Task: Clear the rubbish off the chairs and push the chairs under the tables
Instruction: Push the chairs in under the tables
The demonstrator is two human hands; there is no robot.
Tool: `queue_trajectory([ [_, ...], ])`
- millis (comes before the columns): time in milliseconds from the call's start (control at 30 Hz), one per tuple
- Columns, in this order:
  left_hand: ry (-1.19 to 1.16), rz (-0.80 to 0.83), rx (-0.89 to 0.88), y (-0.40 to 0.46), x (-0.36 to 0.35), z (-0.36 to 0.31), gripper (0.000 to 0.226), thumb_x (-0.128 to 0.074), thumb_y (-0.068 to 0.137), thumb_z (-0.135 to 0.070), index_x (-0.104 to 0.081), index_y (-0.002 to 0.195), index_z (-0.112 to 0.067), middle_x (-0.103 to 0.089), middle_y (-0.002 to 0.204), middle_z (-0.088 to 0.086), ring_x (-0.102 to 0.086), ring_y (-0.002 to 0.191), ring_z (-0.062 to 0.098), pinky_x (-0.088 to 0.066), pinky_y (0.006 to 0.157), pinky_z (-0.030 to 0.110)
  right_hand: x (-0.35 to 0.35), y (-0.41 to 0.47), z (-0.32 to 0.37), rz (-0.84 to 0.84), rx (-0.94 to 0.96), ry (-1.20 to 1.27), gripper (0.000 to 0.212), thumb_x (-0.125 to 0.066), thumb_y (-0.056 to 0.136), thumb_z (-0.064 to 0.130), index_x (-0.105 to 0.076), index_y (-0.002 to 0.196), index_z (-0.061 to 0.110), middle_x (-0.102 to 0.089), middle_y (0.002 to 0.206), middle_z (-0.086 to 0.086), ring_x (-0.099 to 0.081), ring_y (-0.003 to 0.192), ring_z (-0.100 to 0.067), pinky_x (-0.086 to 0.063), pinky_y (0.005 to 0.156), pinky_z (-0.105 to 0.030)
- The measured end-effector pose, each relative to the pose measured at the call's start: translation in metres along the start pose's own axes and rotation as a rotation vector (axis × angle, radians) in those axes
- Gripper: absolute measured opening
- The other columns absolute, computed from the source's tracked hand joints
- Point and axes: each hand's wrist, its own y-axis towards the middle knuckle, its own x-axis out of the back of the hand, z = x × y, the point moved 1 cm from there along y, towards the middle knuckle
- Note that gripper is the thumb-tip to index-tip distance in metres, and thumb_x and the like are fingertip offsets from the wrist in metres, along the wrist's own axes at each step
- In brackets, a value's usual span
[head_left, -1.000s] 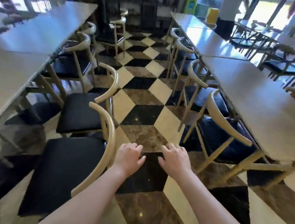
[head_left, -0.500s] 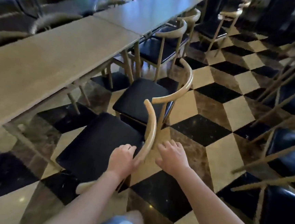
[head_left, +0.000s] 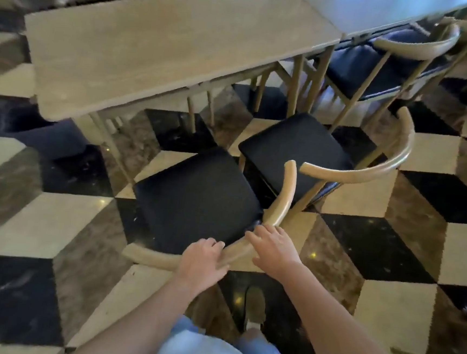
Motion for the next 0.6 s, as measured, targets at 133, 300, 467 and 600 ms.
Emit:
queue_trajectory([
  [133, -0.069, -0.024, 0.169, 0.0, -0.013, -0.013, 0.035, -0.059, 0.083, -0.043, -0.055, 0.111, -0.024, -0.06, 0.105, -0.004, -0.056, 0.098, 0.017, -0.046, 0.075, 0.028, -0.001, 0.011, -0.02, 0.02, 0.17, -0.036, 0.04, -0.058, 0.089, 0.022, -0.048, 0.127, 0.019, -0.053, 0.126, -0.006, -0.043, 0.122, -0.028, -0.033, 0.108, -0.042],
  [300, -0.124, -0.078, 0.297, 0.004, -0.018, -0.017, 0.038, -0.062, 0.084, -0.04, -0.061, 0.117, -0.021, -0.063, 0.11, -0.004, -0.056, 0.103, 0.016, -0.047, 0.08, 0.027, 0.009, 0.029, -0.037, 0.049, 0.284, -0.019, 0.024, -0.052, 0.092, 0.024, -0.056, 0.114, 0.015, -0.058, 0.112, -0.006, -0.05, 0.107, -0.025, -0.04, 0.095, -0.038],
  [467, -0.143, -0.125, 0.416, 0.001, -0.024, -0.022, 0.042, -0.062, 0.084, -0.042, -0.063, 0.117, -0.017, -0.065, 0.11, -0.002, -0.059, 0.101, 0.017, -0.047, 0.082, 0.028, 0.01, 0.04, -0.047, 0.082, 0.398, -0.072, 0.027, -0.051, 0.093, 0.034, -0.055, 0.11, 0.014, -0.057, 0.106, -0.006, -0.05, 0.098, -0.025, -0.043, 0.078, -0.036],
  [600, -0.146, -0.142, 0.458, 0.006, -0.024, -0.019, 0.044, -0.061, 0.084, -0.044, -0.062, 0.119, -0.019, -0.065, 0.115, -0.003, -0.058, 0.106, 0.015, -0.046, 0.087, 0.028, 0.009, 0.049, -0.051, 0.056, 0.42, -0.076, 0.026, -0.053, 0.092, 0.034, -0.054, 0.109, 0.014, -0.057, 0.104, -0.006, -0.05, 0.097, -0.025, -0.044, 0.075, -0.035],
])
